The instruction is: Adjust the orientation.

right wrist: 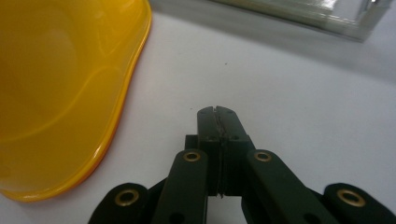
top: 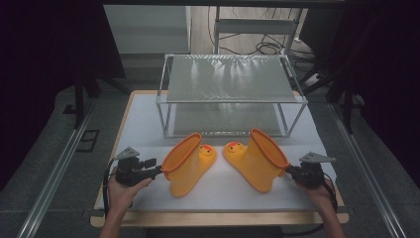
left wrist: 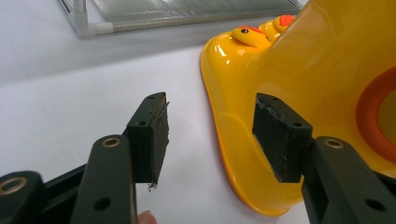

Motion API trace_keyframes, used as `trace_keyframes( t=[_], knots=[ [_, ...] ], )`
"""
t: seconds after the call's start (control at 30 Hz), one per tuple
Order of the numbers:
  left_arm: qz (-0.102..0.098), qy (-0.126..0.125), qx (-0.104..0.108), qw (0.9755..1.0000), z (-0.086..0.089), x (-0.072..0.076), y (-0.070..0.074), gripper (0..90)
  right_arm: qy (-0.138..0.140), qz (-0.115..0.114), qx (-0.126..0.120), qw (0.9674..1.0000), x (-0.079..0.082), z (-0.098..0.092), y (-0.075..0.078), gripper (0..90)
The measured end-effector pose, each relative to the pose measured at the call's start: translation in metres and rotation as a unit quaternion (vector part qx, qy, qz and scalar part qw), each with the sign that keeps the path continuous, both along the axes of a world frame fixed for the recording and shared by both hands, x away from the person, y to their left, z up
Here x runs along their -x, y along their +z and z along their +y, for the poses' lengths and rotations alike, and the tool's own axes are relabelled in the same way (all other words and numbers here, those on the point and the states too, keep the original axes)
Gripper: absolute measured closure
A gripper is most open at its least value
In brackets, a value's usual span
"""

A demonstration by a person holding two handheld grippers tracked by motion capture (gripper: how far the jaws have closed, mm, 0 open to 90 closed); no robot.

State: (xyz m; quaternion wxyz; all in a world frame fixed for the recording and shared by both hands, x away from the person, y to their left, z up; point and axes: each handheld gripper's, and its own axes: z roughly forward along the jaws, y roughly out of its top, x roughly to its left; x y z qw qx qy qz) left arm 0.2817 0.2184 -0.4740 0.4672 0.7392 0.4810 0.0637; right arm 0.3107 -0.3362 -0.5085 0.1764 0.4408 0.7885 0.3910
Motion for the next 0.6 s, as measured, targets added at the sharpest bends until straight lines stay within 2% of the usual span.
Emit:
trace_keyframes(
  t=[0.07, 0.17, 0.33, 0.37, 0.4, 0.43, 0.5, 0.57, 0.6],
  knots=[
    [0.004, -0.002, 0.007, 1.0, 0.0, 0.0, 0.0, 46.0, 0.008, 0.001, 0.006, 1.0, -0.001, 0.003, -0.001, 89.5],
    [0.004, -0.006, 0.006, 1.0, -0.002, 0.001, 0.001, 45.9, 0.023, 0.003, 0.01, 0.9997, -0.001, 0.009, -0.003, 89.6],
    [0.004, -0.006, 0.007, 1.0, -0.002, 0.001, 0.002, 45.6, 0.064, -0.001, 0.015, 0.9978, 0.0, 0.021, -0.003, 89.6],
    [0.005, -0.006, 0.007, 0.9999, -0.002, 0.001, 0.002, 45.6, 0.083, -0.004, 0.016, 0.9964, 0.0, 0.025, -0.004, 89.6],
    [0.006, -0.006, 0.007, 0.9999, -0.002, 0.001, 0.002, 45.6, 0.083, -0.004, 0.016, 0.9964, 0.0, 0.025, -0.004, 89.6],
    [0.006, -0.006, 0.007, 0.9999, -0.002, 0.001, 0.002, 45.6, 0.094, -0.005, 0.017, 0.9954, 0.001, 0.028, -0.004, 89.6],
    [0.007, -0.006, 0.009, 0.9999, -0.003, 0.002, 0.002, 45.6, 0.124, -0.008, 0.021, 0.9921, 0.003, 0.033, -0.004, 89.7],
    [0.007, -0.007, 0.011, 0.9999, -0.003, 0.002, 0.002, 45.6, 0.129, -0.011, 0.031, 0.9911, 0.005, 0.037, -0.003, 89.7],
    [0.007, -0.008, 0.011, 0.9999, -0.004, 0.002, 0.002, 45.6, 0.136, -0.009, 0.026, 0.9903, 0.006, 0.037, -0.004, 89.8]
  ],
)
